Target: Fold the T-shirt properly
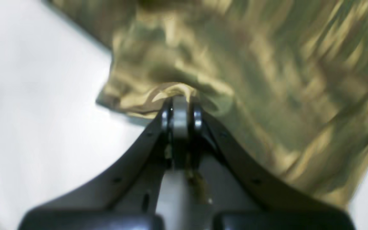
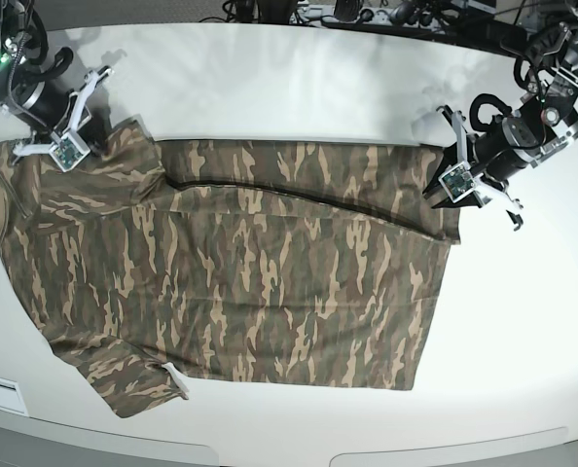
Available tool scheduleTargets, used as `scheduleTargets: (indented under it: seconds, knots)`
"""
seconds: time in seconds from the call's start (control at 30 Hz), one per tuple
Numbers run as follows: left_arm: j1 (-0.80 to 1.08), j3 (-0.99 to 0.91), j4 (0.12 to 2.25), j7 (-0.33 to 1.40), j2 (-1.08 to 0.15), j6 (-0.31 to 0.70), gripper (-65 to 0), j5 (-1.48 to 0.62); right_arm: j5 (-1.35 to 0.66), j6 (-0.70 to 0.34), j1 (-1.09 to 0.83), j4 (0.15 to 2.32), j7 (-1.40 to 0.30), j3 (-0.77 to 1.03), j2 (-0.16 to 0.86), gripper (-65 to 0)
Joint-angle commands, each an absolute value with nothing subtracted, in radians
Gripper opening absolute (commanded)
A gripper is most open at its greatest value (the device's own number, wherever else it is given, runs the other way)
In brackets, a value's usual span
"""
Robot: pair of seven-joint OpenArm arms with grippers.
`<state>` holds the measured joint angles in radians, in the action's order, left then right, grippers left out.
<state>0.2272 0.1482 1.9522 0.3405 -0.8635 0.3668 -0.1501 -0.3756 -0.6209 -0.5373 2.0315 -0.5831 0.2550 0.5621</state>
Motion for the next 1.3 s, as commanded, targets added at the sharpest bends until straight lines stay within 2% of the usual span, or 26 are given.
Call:
scheduleTargets:
  seconds: [0.0,0.13,0.37,0.9,1.27]
  knots:
    - [0.218,0.136,1.966,0.318,-0.881,0.354,-54.3,-0.155,-0.356,-0.609,-0.511,2.047,-0.548,0.265,0.579,-65.0]
    - [0.218,0.136,1.966,0.315,-0.881,0.355,-54.3,-0.155,-0.343,-0.56,-0.422,2.045,-0.533,0.264,0.579,-65.0]
    - [0.218,0.136,1.966,0.315,-0.881,0.355,-54.4,-0.158,-0.343,-0.557,-0.307,1.988,-0.505,0.215,0.579,-65.0]
    - [0.218,0.136,1.966,0.315,-0.881,0.355,-54.4,-0.159,-0.283,-0.538,0.096,1.64,-0.479,-0.088,0.577,-65.0]
    - [0.218,0.136,1.966,0.314,-0.881,0.355,-54.4,-0.159,-0.279,-0.511,0.167,1.515,-0.419,-0.144,0.573,-65.0]
